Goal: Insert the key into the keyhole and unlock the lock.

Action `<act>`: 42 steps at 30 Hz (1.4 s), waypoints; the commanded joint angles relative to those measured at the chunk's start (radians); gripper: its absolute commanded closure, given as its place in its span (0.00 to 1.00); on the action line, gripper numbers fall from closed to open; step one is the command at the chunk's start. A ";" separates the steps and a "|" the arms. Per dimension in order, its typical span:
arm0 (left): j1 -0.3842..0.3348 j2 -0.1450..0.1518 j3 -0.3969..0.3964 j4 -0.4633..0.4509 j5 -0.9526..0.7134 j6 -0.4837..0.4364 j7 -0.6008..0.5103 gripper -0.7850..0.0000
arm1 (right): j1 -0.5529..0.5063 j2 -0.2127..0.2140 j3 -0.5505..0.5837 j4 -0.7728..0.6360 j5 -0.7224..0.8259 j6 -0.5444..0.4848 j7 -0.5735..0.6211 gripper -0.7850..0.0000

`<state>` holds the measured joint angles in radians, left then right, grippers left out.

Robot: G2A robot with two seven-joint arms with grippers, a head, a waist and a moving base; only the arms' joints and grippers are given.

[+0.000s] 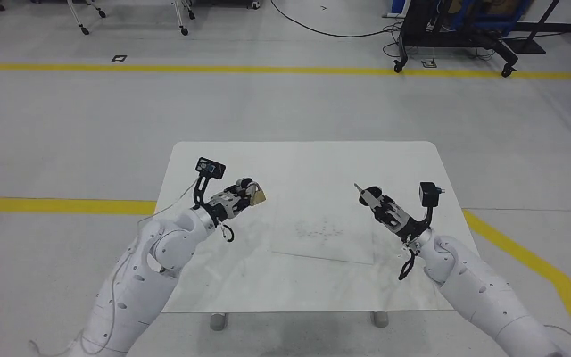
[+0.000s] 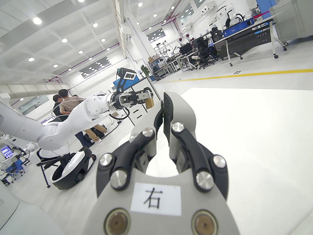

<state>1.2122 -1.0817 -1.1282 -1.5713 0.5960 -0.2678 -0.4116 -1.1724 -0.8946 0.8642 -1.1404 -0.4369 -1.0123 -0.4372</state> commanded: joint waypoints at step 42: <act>-0.314 -0.131 0.187 0.447 -0.994 0.338 -0.341 1.00 | 0.086 -0.143 -0.134 -0.081 0.178 0.279 0.222 1.00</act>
<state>0.8955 -1.2124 -0.9412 -1.1217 -0.3930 0.0701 -0.7539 -1.0865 -1.0381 0.7302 -1.2216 -0.2589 -0.7338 -0.2156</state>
